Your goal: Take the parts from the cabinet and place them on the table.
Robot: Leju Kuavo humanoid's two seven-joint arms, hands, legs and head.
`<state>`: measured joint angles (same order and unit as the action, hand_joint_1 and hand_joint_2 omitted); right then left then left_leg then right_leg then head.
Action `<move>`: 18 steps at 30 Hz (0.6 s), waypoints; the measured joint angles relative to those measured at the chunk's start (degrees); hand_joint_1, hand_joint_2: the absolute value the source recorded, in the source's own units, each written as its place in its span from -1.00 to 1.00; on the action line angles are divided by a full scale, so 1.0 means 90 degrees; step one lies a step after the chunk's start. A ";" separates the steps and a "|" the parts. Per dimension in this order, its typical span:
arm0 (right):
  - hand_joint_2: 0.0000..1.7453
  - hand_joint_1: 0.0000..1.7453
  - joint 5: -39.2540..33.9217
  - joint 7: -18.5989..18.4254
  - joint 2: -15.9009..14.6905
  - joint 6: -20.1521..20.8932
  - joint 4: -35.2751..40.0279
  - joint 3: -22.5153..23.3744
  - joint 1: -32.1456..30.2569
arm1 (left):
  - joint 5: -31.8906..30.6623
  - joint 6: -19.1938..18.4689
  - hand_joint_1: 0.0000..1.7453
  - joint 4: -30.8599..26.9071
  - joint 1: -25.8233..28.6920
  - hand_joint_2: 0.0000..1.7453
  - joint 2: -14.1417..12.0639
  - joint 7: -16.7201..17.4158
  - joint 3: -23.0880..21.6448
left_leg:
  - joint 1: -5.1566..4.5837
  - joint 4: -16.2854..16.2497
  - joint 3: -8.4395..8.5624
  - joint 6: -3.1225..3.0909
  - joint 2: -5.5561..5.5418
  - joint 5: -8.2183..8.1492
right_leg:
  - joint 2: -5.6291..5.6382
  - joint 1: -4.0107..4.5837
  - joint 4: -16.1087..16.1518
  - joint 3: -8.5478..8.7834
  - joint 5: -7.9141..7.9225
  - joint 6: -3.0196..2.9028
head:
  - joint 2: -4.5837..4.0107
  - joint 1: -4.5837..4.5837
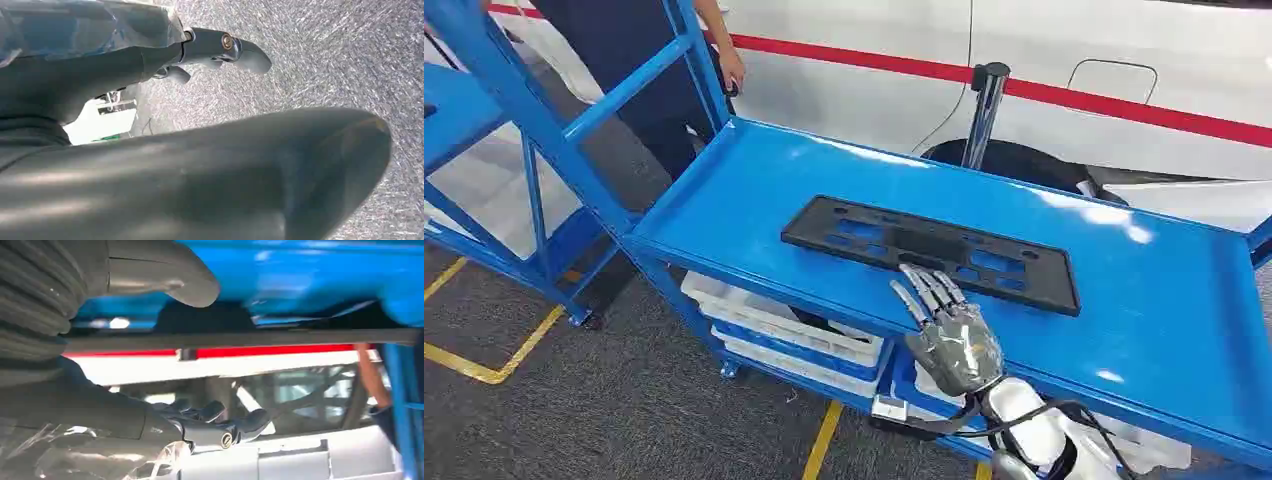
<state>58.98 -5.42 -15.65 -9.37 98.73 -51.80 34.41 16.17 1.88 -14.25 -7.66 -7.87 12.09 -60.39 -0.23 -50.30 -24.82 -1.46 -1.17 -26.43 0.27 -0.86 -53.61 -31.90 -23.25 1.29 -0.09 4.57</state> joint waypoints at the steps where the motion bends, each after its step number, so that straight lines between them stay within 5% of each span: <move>1: 1.00 -1.00 -0.0154 0.0063 0.0044 -0.0034 -0.0002 -0.0020 -0.0040 | 0.0000 -0.0003 -1.00 0.0000 -0.0001 -1.00 0.0000 0.0000 0.0000 | 0.0000 0.0000 0.0000 0.0000 0.0000 0.0000 | 0.0000 0.0000 0.0000 0.0000 0.0000 0.0000 | 0.0000 -0.0002; 9: 1.00 -1.00 -0.1761 0.0524 0.0362 -0.0119 -0.0082 -0.0148 -0.0248 | 0.0005 -0.0007 -1.00 0.0000 -0.0002 -1.00 0.0000 0.0014 0.0000 | 0.0000 0.0000 -0.0002 0.0000 0.0000 0.0000 | -0.0001 0.0000 0.0000 0.0000 0.0000 0.0000 | 0.0000 -0.0002; 18: 1.00 -1.00 -0.1759 0.0573 0.0571 -0.0124 -0.0170 -0.0257 -0.0281 | 0.0007 -0.0020 -1.00 0.0000 -0.0004 -1.00 0.0000 0.0034 0.0000 | -0.0001 0.0000 -0.0001 0.0000 0.0000 0.0000 | 0.0000 0.0000 0.0000 -0.0001 0.0000 0.0000 | 0.0000 -0.0002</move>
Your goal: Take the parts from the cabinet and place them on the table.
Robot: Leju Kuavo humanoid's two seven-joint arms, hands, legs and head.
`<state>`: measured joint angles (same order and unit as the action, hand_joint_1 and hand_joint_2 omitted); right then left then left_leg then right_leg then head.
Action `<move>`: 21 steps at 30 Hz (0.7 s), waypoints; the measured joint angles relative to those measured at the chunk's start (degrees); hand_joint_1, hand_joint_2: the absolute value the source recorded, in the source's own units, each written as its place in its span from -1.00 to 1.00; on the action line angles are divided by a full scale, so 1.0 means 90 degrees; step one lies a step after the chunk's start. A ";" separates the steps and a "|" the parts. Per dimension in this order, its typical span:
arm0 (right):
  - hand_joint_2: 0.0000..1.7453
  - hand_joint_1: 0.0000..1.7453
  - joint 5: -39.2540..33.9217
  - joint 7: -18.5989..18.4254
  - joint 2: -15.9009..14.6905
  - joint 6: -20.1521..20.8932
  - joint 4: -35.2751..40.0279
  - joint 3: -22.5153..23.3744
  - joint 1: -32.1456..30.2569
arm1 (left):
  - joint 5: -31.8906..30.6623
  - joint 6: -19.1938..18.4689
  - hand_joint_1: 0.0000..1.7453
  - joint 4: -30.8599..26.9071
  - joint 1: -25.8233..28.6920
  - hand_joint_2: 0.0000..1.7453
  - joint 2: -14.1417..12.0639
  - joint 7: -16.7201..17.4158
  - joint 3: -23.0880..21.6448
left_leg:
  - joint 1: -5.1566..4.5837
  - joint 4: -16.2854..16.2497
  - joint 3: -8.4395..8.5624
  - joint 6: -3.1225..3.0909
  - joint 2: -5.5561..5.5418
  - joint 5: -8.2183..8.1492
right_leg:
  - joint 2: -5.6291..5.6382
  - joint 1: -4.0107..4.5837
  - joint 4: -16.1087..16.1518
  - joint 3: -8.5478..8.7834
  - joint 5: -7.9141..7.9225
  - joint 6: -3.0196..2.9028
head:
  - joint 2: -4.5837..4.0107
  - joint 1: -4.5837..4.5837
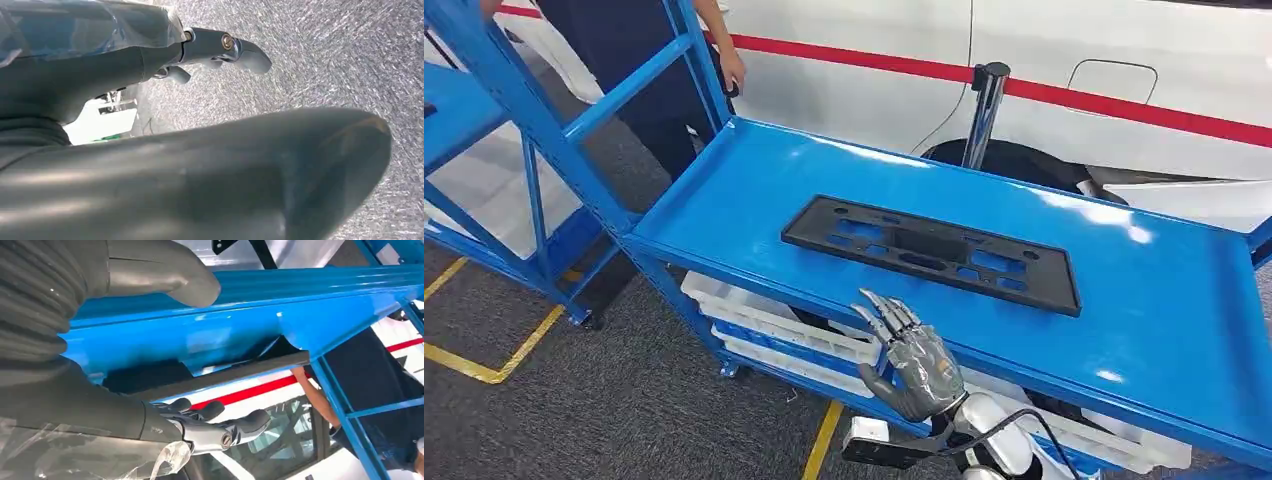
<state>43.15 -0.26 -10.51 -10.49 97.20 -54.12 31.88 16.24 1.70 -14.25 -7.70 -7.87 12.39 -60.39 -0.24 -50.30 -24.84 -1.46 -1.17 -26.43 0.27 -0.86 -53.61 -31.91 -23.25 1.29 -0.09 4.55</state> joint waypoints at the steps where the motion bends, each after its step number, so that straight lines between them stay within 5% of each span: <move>1: 1.00 -1.00 0.0005 0.0000 0.0017 -0.0007 0.0000 -0.0012 0.0000 | -0.0002 0.0000 -1.00 0.0000 0.0000 -1.00 0.0000 0.0007 0.0000 | 0.0000 0.0000 0.0000 0.0000 0.0000 0.0000 | 0.0000 0.0000 0.0000 0.0000 0.0000 0.0000 | 0.0000 0.0002; 9: 1.00 -1.00 -0.1142 0.0255 0.0199 -0.0167 -0.0087 -0.0036 -0.0129 | 0.0005 -0.0002 -1.00 0.0000 0.0004 -1.00 0.0000 0.0029 0.0000 | 0.0000 0.0000 -0.0001 0.0000 0.0000 0.0000 | 0.0000 0.0000 0.0000 -0.0001 0.0000 0.0000 | 0.0000 0.0002; 13: 1.00 -1.00 0.0715 -0.0102 0.0207 -0.0160 -0.0148 -0.0083 -0.0065 | 0.0005 -0.0002 -1.00 0.0000 0.0005 -1.00 0.0000 0.0053 -0.0002 | 0.0000 0.0000 -0.0001 0.0000 0.0000 0.0000 | 0.0000 0.0000 0.0000 0.0000 0.0000 0.0000 | 0.0000 0.0000; 16: 1.00 -1.00 0.1706 -0.0403 0.0182 0.0577 -0.0151 -0.0231 0.0121 | 0.0002 -0.0002 -1.00 0.0000 0.0000 -1.00 0.0000 0.0070 -0.0002 | 0.0000 0.0000 0.0000 0.0000 0.0001 0.0000 | 0.0002 0.0000 0.0000 0.0000 0.0000 0.0000 | 0.0000 0.0002; 21: 1.00 -1.00 0.2137 -0.0607 0.0109 0.1100 -0.0114 -0.0410 0.0457 | 0.0010 -0.0010 -1.00 0.0000 0.0008 -1.00 0.0000 0.0073 -0.0002 | 0.0000 -0.0001 0.0000 0.0003 0.0000 0.0002 | 0.0000 0.0000 0.0000 -0.0001 0.0000 0.0000 | 0.0000 0.0000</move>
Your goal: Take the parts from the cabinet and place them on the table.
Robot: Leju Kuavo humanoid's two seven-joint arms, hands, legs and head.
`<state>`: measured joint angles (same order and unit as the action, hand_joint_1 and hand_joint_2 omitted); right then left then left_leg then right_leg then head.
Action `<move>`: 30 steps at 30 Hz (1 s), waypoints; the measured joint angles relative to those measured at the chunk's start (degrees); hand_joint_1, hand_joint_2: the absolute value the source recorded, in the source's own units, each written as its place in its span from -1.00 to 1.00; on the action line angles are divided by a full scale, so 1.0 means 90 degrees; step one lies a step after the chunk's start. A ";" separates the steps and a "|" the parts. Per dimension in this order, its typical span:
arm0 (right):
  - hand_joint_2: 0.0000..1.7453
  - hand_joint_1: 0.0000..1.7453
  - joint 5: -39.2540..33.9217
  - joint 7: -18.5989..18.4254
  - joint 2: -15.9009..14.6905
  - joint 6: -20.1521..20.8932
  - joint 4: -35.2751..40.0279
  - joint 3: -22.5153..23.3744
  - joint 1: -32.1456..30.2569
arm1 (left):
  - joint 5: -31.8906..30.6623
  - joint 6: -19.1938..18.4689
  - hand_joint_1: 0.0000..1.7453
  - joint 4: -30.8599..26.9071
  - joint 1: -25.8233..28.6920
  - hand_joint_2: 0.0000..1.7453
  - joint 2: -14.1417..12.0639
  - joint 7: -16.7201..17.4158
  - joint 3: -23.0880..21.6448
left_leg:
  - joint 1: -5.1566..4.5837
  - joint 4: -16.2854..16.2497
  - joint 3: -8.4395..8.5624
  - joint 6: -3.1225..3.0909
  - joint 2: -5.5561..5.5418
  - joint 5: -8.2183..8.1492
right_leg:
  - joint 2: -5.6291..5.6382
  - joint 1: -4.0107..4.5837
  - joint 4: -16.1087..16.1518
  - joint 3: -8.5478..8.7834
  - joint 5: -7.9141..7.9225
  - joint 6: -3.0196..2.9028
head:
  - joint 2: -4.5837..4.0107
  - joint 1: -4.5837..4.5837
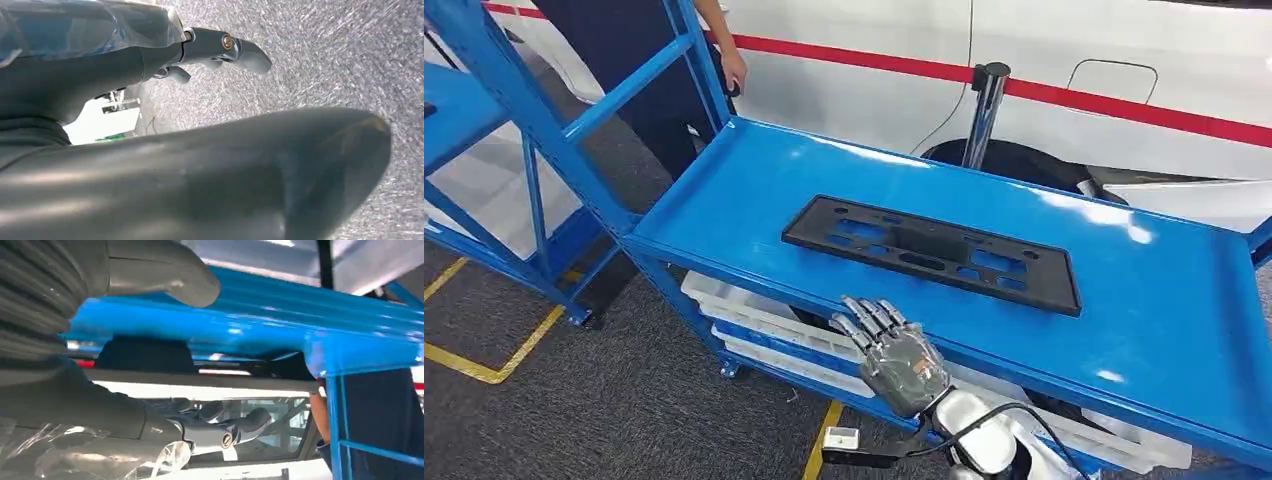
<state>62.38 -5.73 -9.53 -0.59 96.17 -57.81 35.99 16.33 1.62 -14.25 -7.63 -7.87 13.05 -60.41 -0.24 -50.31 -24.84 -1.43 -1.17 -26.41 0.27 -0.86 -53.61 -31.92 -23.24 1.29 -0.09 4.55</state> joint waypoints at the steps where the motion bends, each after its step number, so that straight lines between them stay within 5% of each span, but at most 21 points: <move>1: 1.00 -1.00 0.0017 -0.0012 -0.0014 0.0015 0.0024 -0.0015 0.0049 | 0.0005 0.0000 -1.00 0.0000 0.0001 -1.00 0.0000 0.0000 0.0000 | 0.0000 0.0000 0.0000 0.0000 0.0000 0.0000 | 0.0000 0.0000 0.0000 0.0000 0.0000 0.0000 | 0.0000 0.0002; 20: 1.00 -1.00 0.0241 -0.0168 -0.0141 -0.0065 0.0517 -0.0282 0.0463 | 0.0017 0.0005 -1.00 0.0000 -0.0008 -1.00 0.0000 0.0000 0.0000 | 0.0000 0.0000 -0.0002 0.0000 0.0001 0.0000 | 0.0002 0.0000 0.0000 -0.0004 0.0000 0.0000 | 0.0000 0.0002; 30: 1.00 -1.00 0.0484 -0.0153 -0.0133 0.0255 0.0656 -0.0427 0.0720 | 0.0010 -0.0051 -1.00 0.0000 -0.0033 -1.00 0.0000 0.0005 0.0000 | 0.0000 0.0000 -0.0004 0.0000 0.0000 0.0000 | 0.0000 0.0000 0.0000 -0.0004 0.0000 0.0000 | 0.0000 0.0002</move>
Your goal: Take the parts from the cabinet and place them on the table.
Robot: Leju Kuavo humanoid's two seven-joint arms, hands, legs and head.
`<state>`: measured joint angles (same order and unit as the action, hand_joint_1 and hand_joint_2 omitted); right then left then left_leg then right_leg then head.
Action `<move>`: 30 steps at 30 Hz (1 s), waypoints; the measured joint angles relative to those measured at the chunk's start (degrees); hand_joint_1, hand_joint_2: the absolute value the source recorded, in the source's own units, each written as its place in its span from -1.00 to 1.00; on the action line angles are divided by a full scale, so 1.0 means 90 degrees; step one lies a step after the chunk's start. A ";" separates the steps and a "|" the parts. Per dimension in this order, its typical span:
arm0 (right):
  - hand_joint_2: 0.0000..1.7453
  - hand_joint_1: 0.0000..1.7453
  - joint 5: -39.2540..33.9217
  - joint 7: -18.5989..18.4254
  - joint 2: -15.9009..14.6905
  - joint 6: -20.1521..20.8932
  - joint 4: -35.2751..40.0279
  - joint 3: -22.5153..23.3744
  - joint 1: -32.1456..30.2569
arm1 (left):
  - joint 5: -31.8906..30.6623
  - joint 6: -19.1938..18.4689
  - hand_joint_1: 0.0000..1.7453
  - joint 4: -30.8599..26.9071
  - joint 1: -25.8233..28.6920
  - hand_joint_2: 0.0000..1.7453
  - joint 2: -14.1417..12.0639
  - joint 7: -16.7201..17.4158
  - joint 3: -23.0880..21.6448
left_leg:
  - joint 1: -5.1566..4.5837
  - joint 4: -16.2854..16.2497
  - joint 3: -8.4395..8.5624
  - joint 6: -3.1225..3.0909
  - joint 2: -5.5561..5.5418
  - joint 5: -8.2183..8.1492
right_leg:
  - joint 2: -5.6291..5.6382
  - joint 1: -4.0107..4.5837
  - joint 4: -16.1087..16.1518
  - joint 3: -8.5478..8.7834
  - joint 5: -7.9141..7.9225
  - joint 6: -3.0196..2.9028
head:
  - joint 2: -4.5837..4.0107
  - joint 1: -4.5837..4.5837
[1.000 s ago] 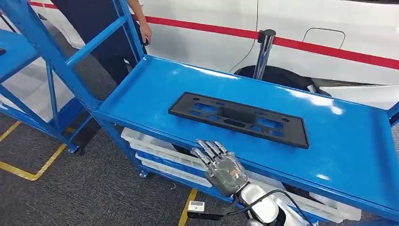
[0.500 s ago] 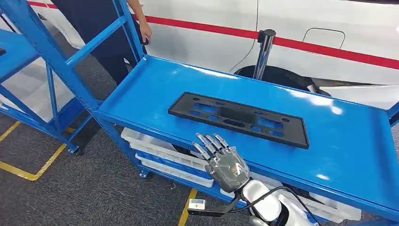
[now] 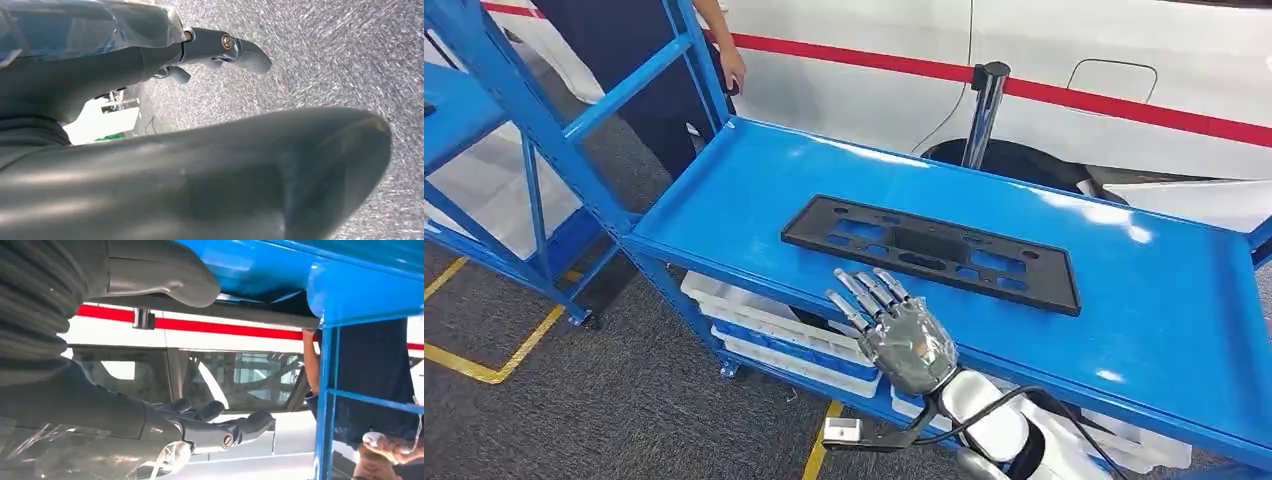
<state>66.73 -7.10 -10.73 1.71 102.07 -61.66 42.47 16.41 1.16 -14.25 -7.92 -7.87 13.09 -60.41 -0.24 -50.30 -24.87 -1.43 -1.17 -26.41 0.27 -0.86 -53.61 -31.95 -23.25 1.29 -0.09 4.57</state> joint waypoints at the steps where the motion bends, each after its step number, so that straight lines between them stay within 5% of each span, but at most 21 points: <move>1: 1.00 -1.00 0.0012 0.0019 0.0005 0.0053 -0.0002 -0.0024 0.0008 | -0.0002 -0.0002 -1.00 0.0000 -0.0005 -1.00 0.0000 0.0002 0.0000 | 0.0000 0.0000 0.0000 0.0000 0.0000 0.0000 | 0.0000 0.0000 0.0000 0.0000 0.0000 0.0000 | 0.0000 0.0000; 30: 1.00 -1.00 -0.0127 -0.0394 -0.0274 -0.0090 -0.0517 0.0015 -0.0017 | 0.0000 -0.0002 -1.00 0.0000 -0.0041 -1.00 0.0000 0.0005 0.0000 | 0.0000 -0.0001 -0.0001 0.0000 0.0000 0.0000 | 0.0000 0.0000 0.0000 -0.0005 0.0000 0.0000 | -0.0002 0.0000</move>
<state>65.59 -10.65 -13.20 0.90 97.42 -61.53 42.32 16.41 1.14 -14.25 -8.29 -7.87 13.14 -60.41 -0.24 -50.31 -24.89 -1.43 -1.16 -26.41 0.28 -0.86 -53.61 -31.99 -23.25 1.29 -0.11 4.57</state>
